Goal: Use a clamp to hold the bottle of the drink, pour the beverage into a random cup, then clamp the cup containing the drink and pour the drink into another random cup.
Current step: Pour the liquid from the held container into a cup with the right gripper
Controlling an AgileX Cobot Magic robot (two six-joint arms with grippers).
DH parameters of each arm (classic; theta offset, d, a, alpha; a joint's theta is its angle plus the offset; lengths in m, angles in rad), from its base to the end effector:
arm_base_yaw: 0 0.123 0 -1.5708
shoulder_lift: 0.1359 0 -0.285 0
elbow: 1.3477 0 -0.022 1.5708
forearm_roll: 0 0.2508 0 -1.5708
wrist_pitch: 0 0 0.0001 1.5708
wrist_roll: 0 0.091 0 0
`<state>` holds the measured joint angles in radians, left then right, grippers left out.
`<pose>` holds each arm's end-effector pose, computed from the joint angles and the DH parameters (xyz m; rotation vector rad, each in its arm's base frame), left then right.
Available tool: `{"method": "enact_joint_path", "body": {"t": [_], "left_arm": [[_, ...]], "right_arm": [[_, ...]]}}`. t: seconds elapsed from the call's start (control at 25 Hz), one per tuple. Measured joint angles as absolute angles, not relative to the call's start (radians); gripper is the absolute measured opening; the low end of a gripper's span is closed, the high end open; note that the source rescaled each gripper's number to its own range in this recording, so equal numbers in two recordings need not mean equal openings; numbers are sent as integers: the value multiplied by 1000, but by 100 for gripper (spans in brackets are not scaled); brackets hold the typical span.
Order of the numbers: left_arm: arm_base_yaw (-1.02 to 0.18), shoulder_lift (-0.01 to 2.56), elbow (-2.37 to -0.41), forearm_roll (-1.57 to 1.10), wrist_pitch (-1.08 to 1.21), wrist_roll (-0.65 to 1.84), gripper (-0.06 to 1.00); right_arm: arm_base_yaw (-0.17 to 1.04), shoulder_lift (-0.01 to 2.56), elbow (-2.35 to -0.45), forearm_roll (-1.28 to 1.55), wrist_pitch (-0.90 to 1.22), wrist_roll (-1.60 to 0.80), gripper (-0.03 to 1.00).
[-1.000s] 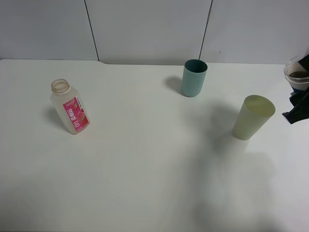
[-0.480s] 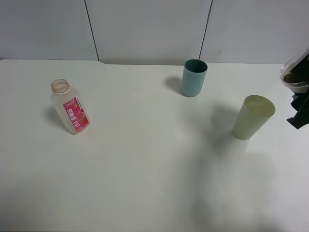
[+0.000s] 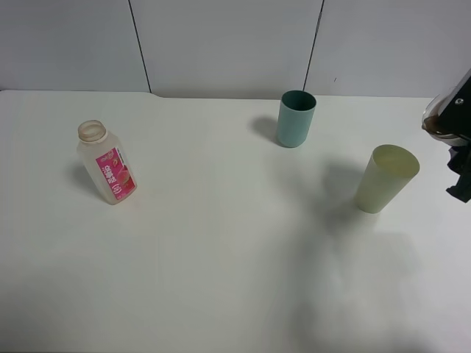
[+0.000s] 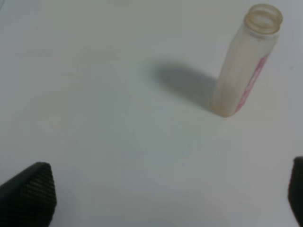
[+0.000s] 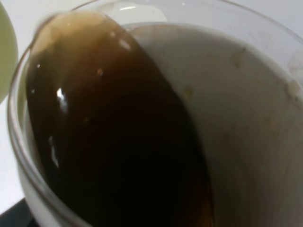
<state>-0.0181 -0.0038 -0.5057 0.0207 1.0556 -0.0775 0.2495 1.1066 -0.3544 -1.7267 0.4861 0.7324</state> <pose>-0.0059 0.0017 0.2793 -0.0613 2.0288 -0.0356 0.1910 0.0052 0.2109 -1.0738 1.9608 -0.9482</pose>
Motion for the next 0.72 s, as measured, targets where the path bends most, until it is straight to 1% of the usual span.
{"method": "enact_joint_path", "body": {"t": [0.36, 0.72], "left_arm": [[-18, -4, -506, 21, 1056, -77, 100], [-18, -4, -506, 21, 1056, -77, 100]], "right_arm": [[249, 1107, -354, -1727, 497, 623, 0], [249, 1107, -354, -1727, 508, 594, 0]]}}
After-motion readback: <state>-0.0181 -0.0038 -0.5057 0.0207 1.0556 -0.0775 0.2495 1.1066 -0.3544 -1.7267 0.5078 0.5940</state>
